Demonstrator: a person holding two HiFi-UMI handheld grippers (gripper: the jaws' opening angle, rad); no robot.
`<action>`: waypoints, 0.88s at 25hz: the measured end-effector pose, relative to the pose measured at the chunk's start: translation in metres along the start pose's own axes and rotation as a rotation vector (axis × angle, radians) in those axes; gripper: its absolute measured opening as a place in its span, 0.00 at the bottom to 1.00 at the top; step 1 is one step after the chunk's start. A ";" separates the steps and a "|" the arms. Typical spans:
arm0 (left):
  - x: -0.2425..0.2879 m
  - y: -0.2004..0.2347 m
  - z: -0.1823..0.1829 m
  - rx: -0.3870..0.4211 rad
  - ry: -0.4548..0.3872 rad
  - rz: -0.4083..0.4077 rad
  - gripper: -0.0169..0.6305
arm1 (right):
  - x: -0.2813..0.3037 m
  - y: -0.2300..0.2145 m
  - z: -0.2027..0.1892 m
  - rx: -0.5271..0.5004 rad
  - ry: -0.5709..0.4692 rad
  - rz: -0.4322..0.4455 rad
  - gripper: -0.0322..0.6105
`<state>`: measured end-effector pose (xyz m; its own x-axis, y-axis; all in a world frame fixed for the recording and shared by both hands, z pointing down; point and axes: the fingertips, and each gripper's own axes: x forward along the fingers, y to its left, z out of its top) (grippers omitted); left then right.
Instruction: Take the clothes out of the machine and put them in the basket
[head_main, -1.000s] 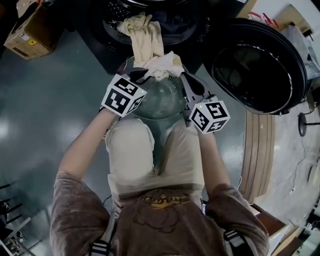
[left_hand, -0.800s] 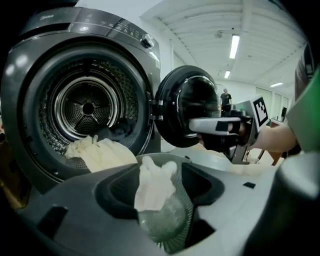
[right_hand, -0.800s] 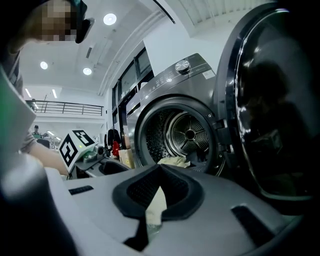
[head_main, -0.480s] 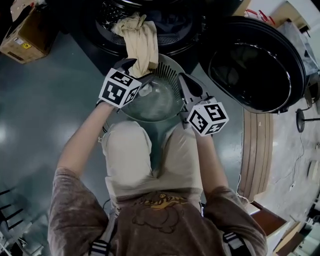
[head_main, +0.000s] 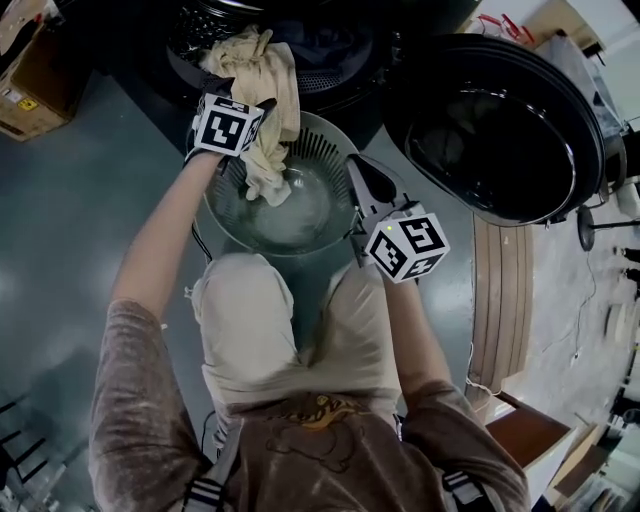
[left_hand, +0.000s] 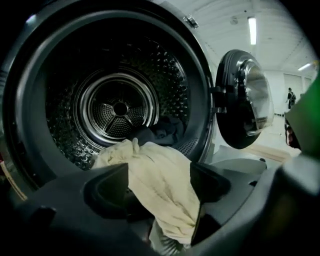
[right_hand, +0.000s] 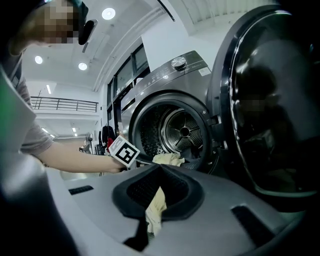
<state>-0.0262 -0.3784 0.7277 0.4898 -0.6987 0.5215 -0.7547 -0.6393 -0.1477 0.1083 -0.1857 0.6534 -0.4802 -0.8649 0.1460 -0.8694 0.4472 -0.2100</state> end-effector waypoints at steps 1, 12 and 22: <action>0.008 0.006 0.000 0.004 0.007 0.011 0.62 | 0.000 -0.001 0.000 -0.001 0.002 -0.005 0.05; 0.061 0.038 -0.017 -0.063 0.109 0.036 0.69 | -0.002 -0.008 -0.004 -0.012 0.012 -0.042 0.05; 0.055 0.033 -0.018 -0.084 0.097 0.037 0.47 | -0.009 -0.011 -0.003 -0.004 0.006 -0.055 0.05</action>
<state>-0.0316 -0.4321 0.7672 0.4199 -0.6843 0.5962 -0.8071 -0.5820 -0.0995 0.1212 -0.1823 0.6575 -0.4322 -0.8870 0.1628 -0.8951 0.3999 -0.1972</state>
